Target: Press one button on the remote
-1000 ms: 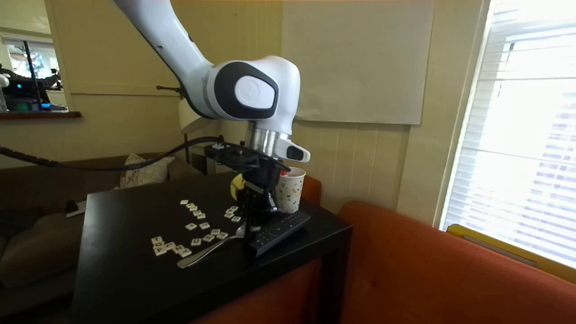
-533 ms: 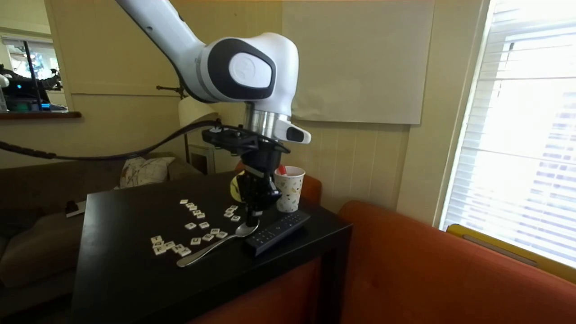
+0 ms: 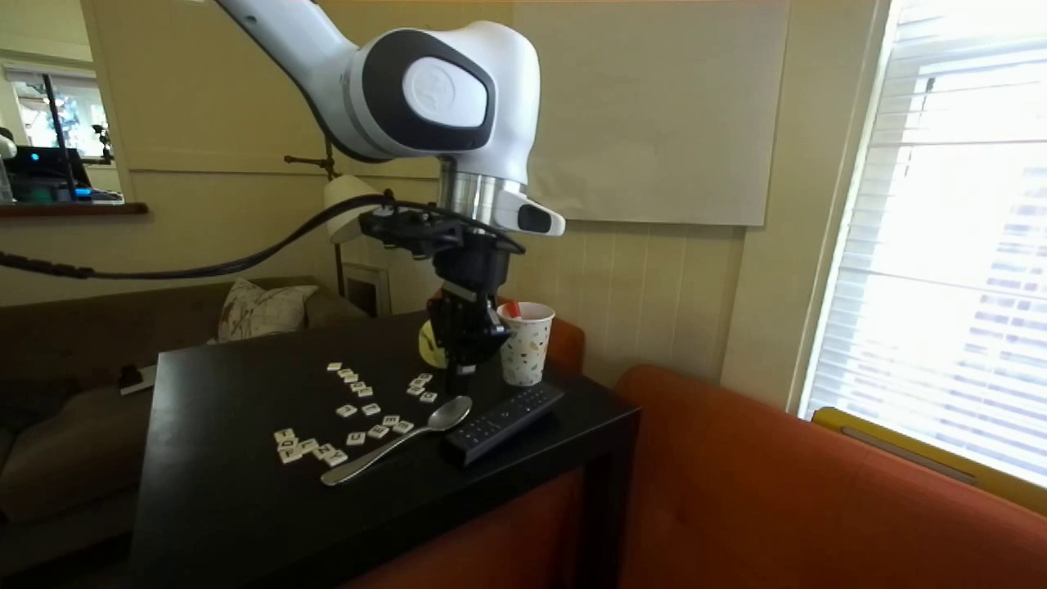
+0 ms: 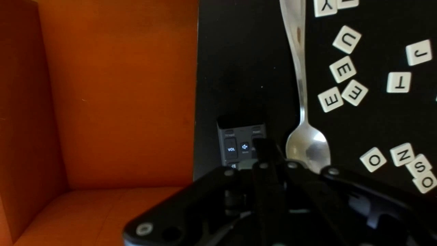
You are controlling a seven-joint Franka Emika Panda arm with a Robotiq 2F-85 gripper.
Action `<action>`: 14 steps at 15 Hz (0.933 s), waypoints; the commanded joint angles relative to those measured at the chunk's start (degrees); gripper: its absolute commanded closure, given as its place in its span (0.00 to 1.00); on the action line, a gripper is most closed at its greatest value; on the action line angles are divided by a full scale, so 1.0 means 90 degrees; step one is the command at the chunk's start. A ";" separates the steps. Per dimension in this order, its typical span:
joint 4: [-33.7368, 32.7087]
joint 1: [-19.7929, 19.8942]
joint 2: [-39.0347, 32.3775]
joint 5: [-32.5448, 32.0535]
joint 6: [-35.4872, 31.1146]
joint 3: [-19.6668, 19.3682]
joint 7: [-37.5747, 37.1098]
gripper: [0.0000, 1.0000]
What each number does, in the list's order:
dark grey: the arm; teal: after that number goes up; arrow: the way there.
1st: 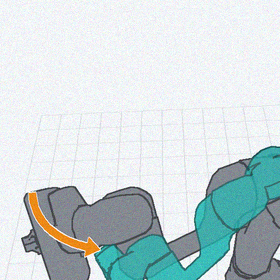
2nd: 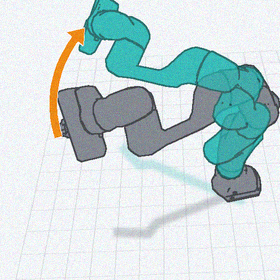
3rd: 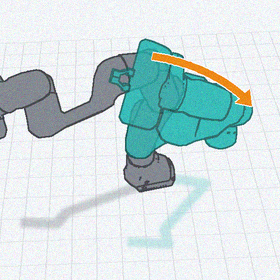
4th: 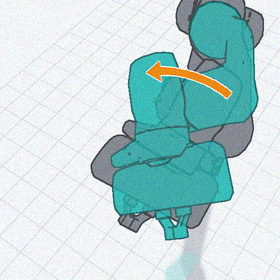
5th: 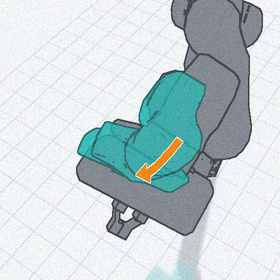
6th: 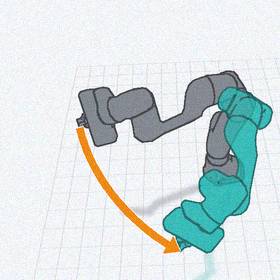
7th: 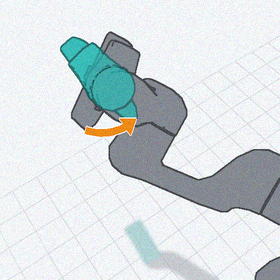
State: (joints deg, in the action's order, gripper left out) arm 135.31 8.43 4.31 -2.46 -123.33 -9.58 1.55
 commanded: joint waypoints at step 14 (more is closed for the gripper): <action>0.0817 -0.0042 0.1202 0.1470 -0.0138 -0.0489 0.2572 0.15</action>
State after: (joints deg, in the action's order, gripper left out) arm 142.74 8.30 15.15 10.94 -124.65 -13.75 24.87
